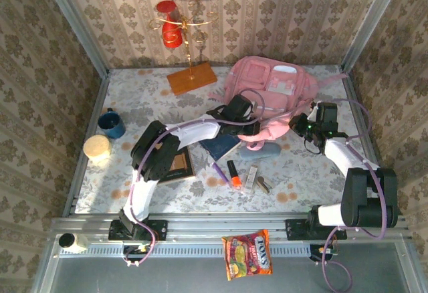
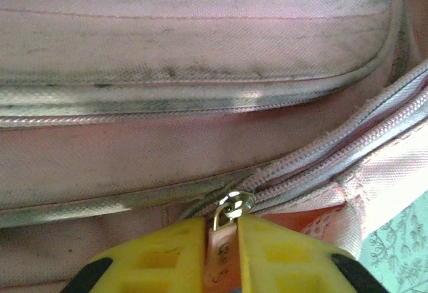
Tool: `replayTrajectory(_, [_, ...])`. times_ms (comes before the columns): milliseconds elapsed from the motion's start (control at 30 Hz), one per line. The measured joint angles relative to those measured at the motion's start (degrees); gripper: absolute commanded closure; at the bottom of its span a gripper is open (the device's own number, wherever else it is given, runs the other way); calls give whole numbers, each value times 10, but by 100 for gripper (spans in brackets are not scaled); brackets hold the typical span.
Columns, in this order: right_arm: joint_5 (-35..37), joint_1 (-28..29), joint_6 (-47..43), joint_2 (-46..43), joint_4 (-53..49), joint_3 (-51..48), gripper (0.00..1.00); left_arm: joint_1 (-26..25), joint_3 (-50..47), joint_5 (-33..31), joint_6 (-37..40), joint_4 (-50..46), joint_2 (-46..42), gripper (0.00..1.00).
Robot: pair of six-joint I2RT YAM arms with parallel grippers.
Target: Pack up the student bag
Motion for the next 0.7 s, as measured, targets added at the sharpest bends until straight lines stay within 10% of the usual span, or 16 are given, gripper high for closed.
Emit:
replayTrajectory(167, [0,0,0,0,0,0,100,-15,16,-45,19,-15,16,78])
replayTrajectory(300, [1,0,0,0,0,0,100,-25,31,-80,36,-29,24,100])
replayTrajectory(700, [7,1,-11,-14,-27,0,100,-34,-11,-154,140,-23,-37,100])
